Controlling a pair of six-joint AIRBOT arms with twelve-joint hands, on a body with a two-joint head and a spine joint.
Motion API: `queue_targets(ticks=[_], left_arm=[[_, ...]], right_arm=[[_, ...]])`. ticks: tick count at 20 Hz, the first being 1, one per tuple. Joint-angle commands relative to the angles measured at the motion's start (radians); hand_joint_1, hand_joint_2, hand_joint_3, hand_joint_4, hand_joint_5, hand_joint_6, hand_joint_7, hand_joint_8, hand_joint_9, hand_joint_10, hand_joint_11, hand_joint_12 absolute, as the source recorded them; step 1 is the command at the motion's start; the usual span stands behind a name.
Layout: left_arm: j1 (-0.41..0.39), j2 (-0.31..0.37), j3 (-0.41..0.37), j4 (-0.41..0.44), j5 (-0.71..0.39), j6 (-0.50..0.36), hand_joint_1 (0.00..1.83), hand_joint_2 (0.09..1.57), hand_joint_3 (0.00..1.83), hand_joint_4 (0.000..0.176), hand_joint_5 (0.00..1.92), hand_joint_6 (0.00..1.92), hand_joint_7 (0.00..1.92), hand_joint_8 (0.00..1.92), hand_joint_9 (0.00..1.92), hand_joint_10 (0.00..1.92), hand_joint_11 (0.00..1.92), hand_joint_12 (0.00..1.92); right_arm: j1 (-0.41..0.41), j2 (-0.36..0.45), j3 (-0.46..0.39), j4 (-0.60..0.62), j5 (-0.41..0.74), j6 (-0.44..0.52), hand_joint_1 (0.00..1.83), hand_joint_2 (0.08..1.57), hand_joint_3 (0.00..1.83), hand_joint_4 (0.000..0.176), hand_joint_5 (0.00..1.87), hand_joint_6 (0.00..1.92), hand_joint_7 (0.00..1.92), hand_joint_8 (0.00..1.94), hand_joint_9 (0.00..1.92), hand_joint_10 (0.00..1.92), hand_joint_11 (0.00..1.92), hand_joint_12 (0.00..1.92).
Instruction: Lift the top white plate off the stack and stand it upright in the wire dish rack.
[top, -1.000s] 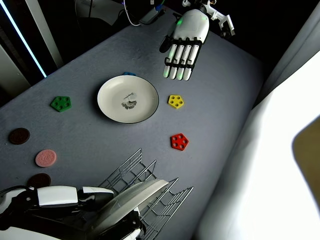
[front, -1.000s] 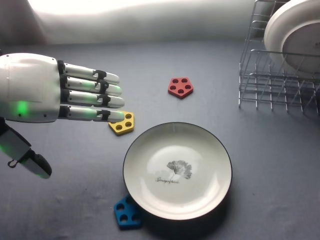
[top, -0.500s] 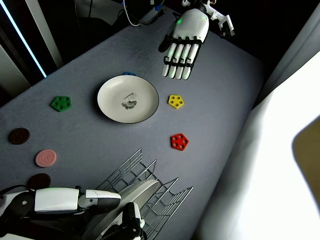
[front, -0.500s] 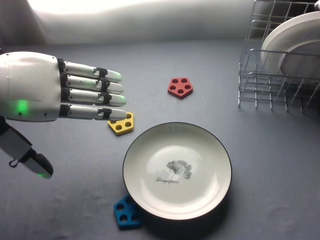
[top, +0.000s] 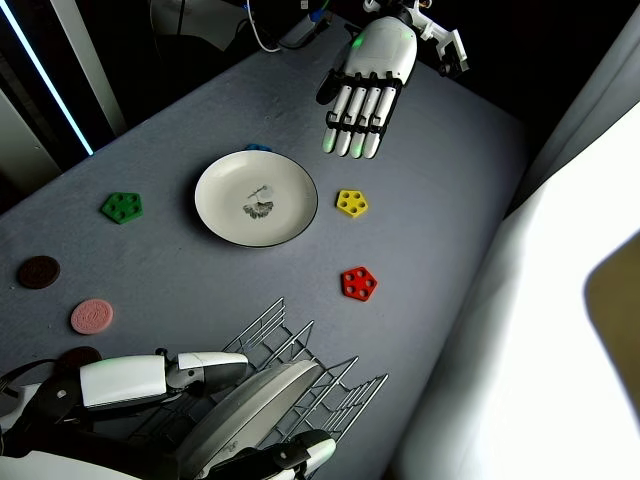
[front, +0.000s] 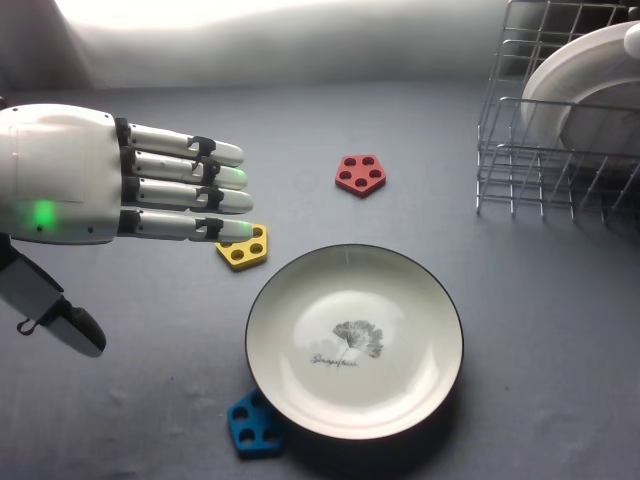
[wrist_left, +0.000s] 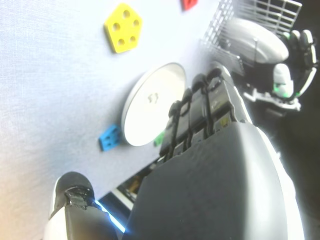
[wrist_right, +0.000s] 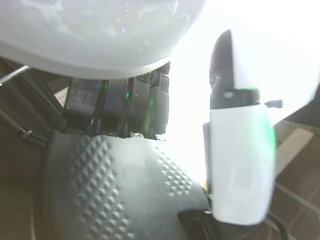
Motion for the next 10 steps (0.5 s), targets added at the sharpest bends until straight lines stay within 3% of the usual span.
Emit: queue_targets(ticks=[1,2,4,6,9,10], left_arm=[[-0.018,0.003,-0.005,-0.073,-0.065,0.005,0.18,0.88,0.00,0.000,0.01,0.00,0.03,0.00,0.04,0.00,0.07,0.01],[-0.018,0.003,-0.005,-0.073,-0.065,0.005,0.18,0.88,0.00,0.000,0.01,0.00,0.03,0.00,0.04,0.00,0.06,0.01],[-0.018,0.003,-0.005,-0.073,-0.066,0.005,0.18,0.88,0.00,0.000,0.01,0.00,0.03,0.00,0.05,0.00,0.07,0.01],[-0.018,0.003,-0.005,-0.073,-0.069,0.005,0.19,0.88,0.00,0.000,0.02,0.00,0.04,0.01,0.06,0.01,0.08,0.02],[-0.018,0.003,-0.005,-0.072,-0.069,0.005,0.19,0.88,0.00,0.000,0.02,0.00,0.04,0.00,0.05,0.00,0.09,0.02],[-0.018,0.003,-0.005,-0.072,-0.068,0.005,0.21,0.88,0.00,0.000,0.04,0.01,0.05,0.01,0.07,0.01,0.10,0.03]], right_arm=[[0.002,0.010,0.016,0.017,0.131,0.000,0.97,1.00,0.00,0.000,0.65,0.00,0.71,0.00,0.77,0.00,0.92,0.00],[0.000,0.007,0.019,0.006,0.147,-0.006,0.95,0.99,0.00,0.004,0.66,0.00,0.71,0.00,0.75,0.00,0.89,0.00],[-0.005,0.003,0.024,-0.006,0.159,-0.007,0.93,0.99,0.00,0.032,0.62,0.00,0.69,0.00,0.72,0.00,0.85,0.00],[-0.010,-0.005,0.035,-0.023,0.176,-0.008,0.94,0.98,0.00,0.032,0.62,0.00,0.66,0.00,0.73,0.01,0.84,0.00],[-0.013,-0.010,0.042,-0.043,0.203,-0.008,0.96,0.96,0.00,0.016,0.63,0.00,0.66,0.00,0.71,0.00,0.78,0.00],[-0.013,-0.011,0.043,-0.048,0.210,-0.008,0.94,0.95,0.00,0.027,0.63,0.00,0.66,0.00,0.70,0.00,0.75,0.00]])
